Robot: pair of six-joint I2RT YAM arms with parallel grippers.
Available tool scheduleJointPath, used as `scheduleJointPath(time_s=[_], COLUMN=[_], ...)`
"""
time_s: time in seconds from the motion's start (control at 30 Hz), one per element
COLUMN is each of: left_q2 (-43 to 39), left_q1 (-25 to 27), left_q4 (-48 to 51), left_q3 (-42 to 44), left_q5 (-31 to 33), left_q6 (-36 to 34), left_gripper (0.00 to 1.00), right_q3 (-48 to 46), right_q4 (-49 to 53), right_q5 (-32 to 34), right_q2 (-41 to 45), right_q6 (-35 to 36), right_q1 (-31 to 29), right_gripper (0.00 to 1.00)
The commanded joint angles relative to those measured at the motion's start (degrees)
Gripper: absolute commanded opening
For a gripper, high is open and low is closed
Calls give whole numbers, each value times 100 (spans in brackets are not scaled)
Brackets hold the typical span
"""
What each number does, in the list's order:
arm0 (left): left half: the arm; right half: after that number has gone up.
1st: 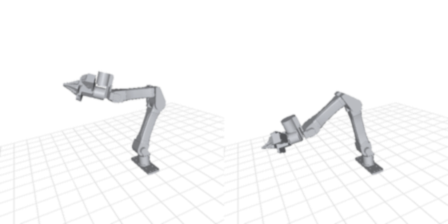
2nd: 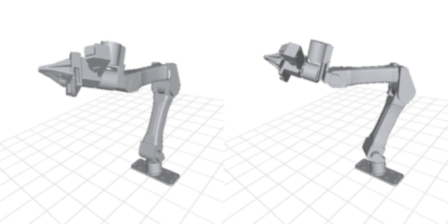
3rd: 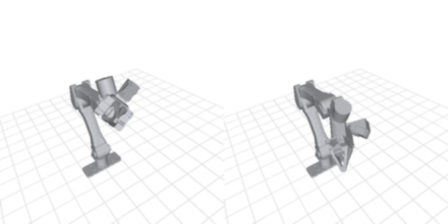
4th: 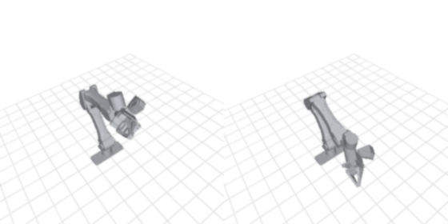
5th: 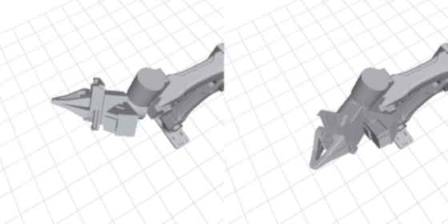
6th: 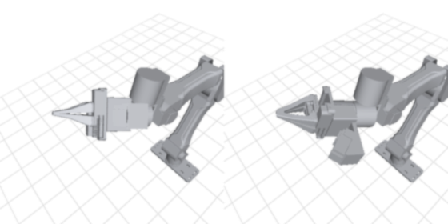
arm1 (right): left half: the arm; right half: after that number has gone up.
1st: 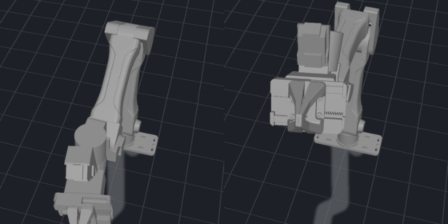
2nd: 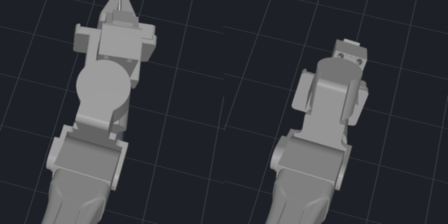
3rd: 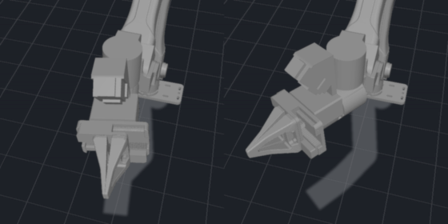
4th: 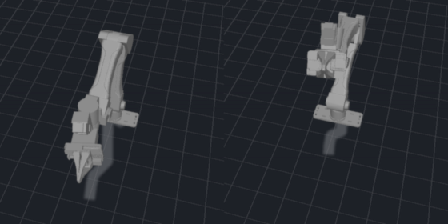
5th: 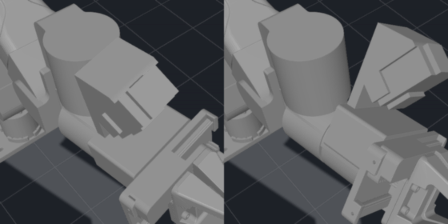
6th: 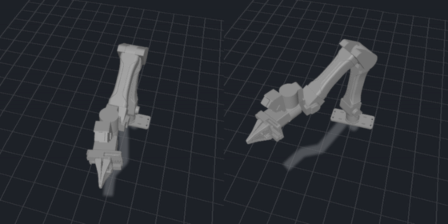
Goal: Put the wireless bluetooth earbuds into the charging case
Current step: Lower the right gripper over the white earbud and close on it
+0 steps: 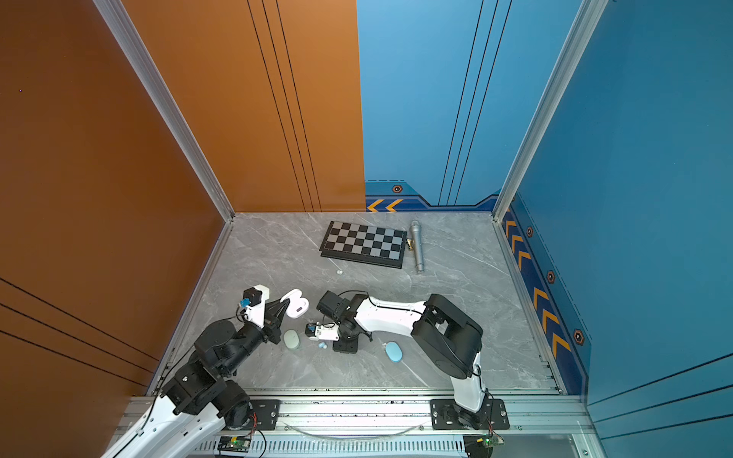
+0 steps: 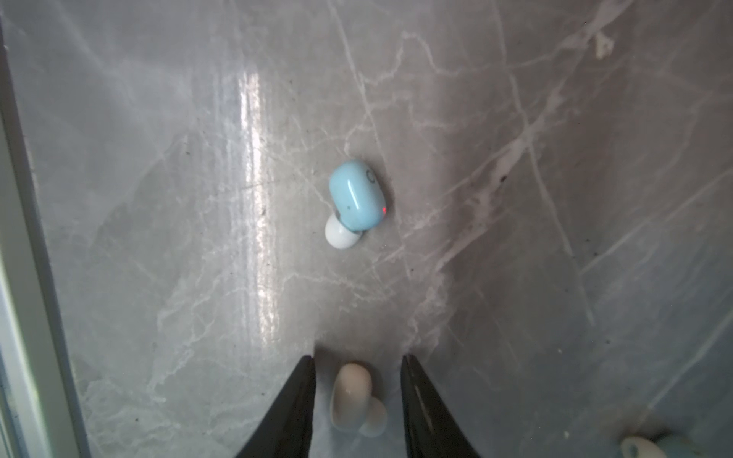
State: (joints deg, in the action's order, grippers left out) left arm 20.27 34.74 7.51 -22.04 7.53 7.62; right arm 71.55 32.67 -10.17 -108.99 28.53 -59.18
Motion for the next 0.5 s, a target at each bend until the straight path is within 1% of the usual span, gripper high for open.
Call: scheduleJointPath(time_s=[0.0,0.07,0.13,0.27,0.33,0.47], left_q2=[16,25,18,19,27,48], left_q1=[-82,-82,-82,-90,-95,-107], left_q4=[-126,-136,-136,-142,-144,-161], left_q3=[-4,1,-10,-13,-25,-46], left_q5=[84,80,82,82,82,73], left_q6=[73,73,73,73,66,31], left_gripper=[0,0,0,0,0,0], right_q3=[38,35,48,59,35,-35], right_q4=[-6,-5,1,42,64,82], right_q5=[153,188,196,197,210,248], right_q2=[-105,-109,-108,-97,-75,-59], right_q6=[-68,-79,-94,-122,-137,-152], right_q1=[-57,-58,-59,-59,-59,-56], right_gripper=[34,30,23,20,20,26])
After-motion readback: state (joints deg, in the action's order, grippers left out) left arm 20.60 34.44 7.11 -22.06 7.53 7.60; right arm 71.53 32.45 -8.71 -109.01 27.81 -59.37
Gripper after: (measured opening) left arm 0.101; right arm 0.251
